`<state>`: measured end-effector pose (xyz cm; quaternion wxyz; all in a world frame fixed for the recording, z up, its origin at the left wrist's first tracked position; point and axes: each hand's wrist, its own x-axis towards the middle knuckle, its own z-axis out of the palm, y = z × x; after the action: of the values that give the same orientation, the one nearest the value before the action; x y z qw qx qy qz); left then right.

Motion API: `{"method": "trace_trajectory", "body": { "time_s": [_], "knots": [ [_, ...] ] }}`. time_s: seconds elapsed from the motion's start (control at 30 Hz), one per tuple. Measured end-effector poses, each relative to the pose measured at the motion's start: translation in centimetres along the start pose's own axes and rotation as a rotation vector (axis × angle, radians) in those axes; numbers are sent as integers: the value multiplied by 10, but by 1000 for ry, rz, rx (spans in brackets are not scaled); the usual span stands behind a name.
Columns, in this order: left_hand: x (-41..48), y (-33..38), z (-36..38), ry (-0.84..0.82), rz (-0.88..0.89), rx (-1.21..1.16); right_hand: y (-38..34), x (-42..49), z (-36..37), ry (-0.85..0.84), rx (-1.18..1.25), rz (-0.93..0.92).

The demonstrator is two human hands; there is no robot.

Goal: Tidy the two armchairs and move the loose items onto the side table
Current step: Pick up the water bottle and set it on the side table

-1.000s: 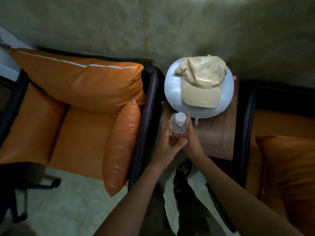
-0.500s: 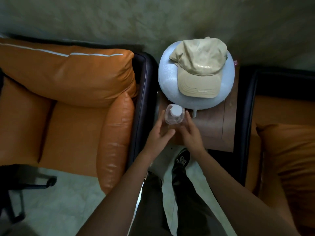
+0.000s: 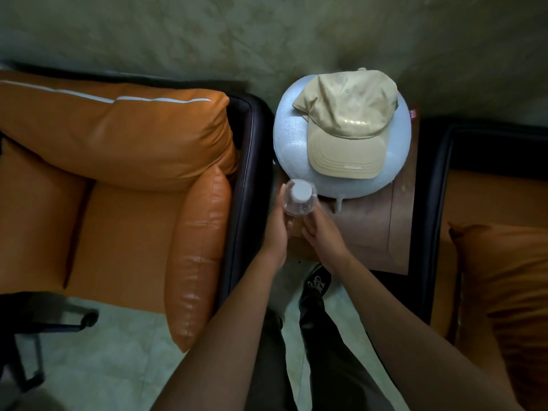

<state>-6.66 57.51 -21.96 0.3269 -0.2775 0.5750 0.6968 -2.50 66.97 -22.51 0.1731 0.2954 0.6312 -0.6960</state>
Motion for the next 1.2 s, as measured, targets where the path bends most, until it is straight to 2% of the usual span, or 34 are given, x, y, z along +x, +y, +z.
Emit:
{"method": "trace_trajectory", "body": {
  "time_s": [0.37,0.63,0.7,0.77,0.87,1.03,1.2],
  "knots": [
    [7,9,-1,-22,16,63,-13,3,2,-22,-80,29],
    [7,11,-9,-98,25,120,-11,7,6,9,127,94],
    [3,9,-16,-83,6,162,-10,5,6,54,183,108],
    [-5,4,-28,8,-43,221,-2,1,7,117,216,141],
    [-22,-3,-51,27,-32,377,27,-16,0,235,189,237],
    [-64,-7,-91,-59,-91,434,68,-75,-1,362,24,235],
    [-95,-11,-136,-165,-11,638,106,-144,18,478,16,259]
  ]
}}
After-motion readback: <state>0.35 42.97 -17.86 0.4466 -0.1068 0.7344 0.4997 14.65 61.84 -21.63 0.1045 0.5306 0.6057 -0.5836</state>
